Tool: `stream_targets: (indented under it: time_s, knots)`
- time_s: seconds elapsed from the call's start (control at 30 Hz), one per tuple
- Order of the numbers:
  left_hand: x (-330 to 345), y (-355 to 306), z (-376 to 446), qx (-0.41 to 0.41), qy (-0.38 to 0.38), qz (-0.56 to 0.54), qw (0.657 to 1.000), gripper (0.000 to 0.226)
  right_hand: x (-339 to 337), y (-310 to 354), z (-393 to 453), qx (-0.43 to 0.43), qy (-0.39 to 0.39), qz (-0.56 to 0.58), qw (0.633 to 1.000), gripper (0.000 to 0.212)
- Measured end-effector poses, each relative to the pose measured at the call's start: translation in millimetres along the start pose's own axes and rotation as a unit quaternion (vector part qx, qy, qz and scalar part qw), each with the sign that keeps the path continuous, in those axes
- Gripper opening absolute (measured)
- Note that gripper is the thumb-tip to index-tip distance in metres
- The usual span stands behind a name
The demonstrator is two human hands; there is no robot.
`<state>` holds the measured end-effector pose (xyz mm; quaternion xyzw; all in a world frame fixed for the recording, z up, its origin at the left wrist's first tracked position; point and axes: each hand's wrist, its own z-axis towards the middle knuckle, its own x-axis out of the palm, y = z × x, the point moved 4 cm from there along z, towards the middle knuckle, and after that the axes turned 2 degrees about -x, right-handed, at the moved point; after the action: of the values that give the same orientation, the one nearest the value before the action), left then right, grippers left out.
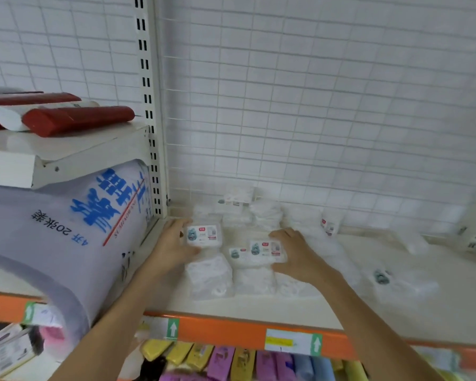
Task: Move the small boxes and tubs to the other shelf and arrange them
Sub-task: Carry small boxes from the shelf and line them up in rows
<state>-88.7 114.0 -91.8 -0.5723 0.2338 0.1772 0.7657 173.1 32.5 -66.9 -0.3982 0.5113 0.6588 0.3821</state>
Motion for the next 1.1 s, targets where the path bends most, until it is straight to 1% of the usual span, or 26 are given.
stream_targets:
  time_s: [0.07, 0.13, 0.23, 0.37, 0.47, 0.53, 0.6, 0.67, 0.77, 0.93, 1.03, 1.1]
  knots:
    - [1.9, -18.3, -2.7, 0.038, -0.004, 0.015, 0.999, 0.069, -18.0, -6.5, -17.3, -0.003, -0.032, -0.021, 0.999, 0.065]
    - [11.3, -42.4, -8.8, 0.089, 0.010, 0.033, 0.995, 0.067, -39.9, -17.6, -39.6, 0.008, -0.063, -0.027, 0.998, 0.066]
    - [36.9, -81.1, -20.1, 0.161, 0.030, 0.032, 0.986, 0.068, -78.2, -42.0, -86.8, 0.037, -0.134, -0.020, 0.990, 0.065]
    - [96.5, -141.4, -47.5, 0.242, 0.074, -0.016, 0.967, 0.065, -123.2, -88.8, -175.1, 0.093, -0.207, -0.041, 0.973, 0.063]
    - [153.9, -192.0, -79.3, 0.289, 0.113, -0.053, 0.949, 0.068, -148.5, -131.0, -255.1, 0.165, -0.241, -0.062, 0.954, 0.065]
    - [193.5, -223.0, -103.9, 0.306, 0.143, -0.075, 0.938, 0.073, -159.1, -159.1, -311.5, 0.216, -0.252, -0.070, 0.941, 0.066]
    - [231.6, -250.5, -132.3, 0.321, 0.178, -0.092, 0.926, 0.072, -165.2, -183.4, -366.3, 0.264, -0.259, -0.077, 0.926, 0.068]
    - [271.3, -271.6, -159.8, 0.332, 0.211, -0.108, 0.913, 0.069, -168.4, -200.8, -418.4, 0.299, -0.274, -0.075, 0.911, 0.069]
    - [329.2, -298.0, -199.6, 0.333, 0.253, -0.113, 0.901, 0.073, -166.1, -220.5, -491.8, 0.352, -0.285, -0.052, 0.890, 0.069]
    - [405.0, -334.4, -254.4, 0.347, 0.309, -0.110, 0.879, 0.068, -161.4, -248.9, -585.2, 0.409, -0.301, -0.024, 0.861, 0.067]
    - [439.6, -349.7, -272.1, 0.346, 0.317, -0.083, 0.879, 0.067, -160.6, -263.6, -623.4, 0.423, -0.317, -0.014, 0.849, 0.068]
    - [458.6, -362.0, -279.0, 0.345, 0.321, -0.072, 0.879, 0.065, -163.2, -272.3, -641.3, 0.421, -0.333, -0.020, 0.844, 0.074]
